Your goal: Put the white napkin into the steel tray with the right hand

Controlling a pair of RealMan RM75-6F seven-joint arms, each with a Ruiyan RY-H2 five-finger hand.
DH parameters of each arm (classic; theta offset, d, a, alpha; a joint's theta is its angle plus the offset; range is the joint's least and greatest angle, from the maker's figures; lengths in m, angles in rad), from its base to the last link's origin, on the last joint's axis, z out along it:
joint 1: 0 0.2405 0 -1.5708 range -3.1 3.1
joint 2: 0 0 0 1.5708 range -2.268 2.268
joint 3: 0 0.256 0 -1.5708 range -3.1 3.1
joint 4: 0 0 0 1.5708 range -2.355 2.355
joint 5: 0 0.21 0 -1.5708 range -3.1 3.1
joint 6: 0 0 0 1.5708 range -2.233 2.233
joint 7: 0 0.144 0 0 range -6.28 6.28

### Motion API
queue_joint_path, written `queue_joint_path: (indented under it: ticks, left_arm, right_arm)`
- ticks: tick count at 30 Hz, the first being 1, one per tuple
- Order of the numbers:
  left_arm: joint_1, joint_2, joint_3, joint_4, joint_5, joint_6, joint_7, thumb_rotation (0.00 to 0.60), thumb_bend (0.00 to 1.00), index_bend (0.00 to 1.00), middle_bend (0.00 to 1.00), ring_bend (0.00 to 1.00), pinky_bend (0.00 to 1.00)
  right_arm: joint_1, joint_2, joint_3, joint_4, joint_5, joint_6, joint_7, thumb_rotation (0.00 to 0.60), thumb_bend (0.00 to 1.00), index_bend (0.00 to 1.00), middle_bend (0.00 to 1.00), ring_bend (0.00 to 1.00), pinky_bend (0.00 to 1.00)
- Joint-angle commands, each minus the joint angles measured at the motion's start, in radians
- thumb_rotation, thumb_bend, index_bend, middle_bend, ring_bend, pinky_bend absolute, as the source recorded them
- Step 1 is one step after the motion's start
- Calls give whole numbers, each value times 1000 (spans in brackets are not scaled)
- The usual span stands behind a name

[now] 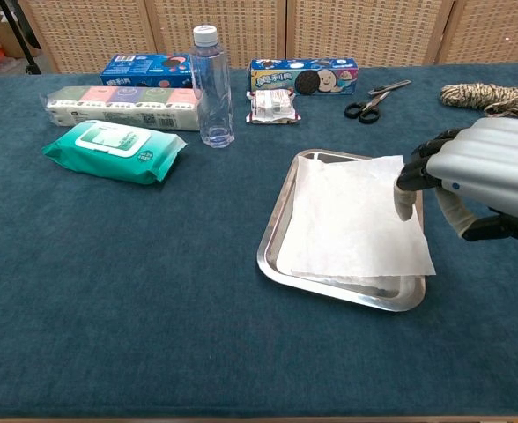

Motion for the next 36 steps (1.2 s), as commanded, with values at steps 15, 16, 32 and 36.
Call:
queue_joint_path:
  ticks: [15,16,32,36]
  left_arm:
    - [-1,-1,0,-1,-3,-1,-1,600,0,0,0,0,0]
    - [-1,0,-1,0,-4,-1,-2,600,0,0,0,0,0]
    - [-1,0,1,-2,-2,-1,-3,600,0,0,0,0,0]
    - [-1,2,1,0,-3,-3,-9,600,0,0,0,0,0]
  right_arm:
    - [7,-78,-3,123,37,-28,-97,600,1000,396,364,239,222]
    - [5,-79,-6,124,38,-29,-95,600,1000,396,364,239,222]
    - [-5,-115,-34,146,-9,-22,-114,600,1000,396,364,239,222]
    - [-7,-119,-40,150,0,-30,-129,600,1000,396,364,239,222]
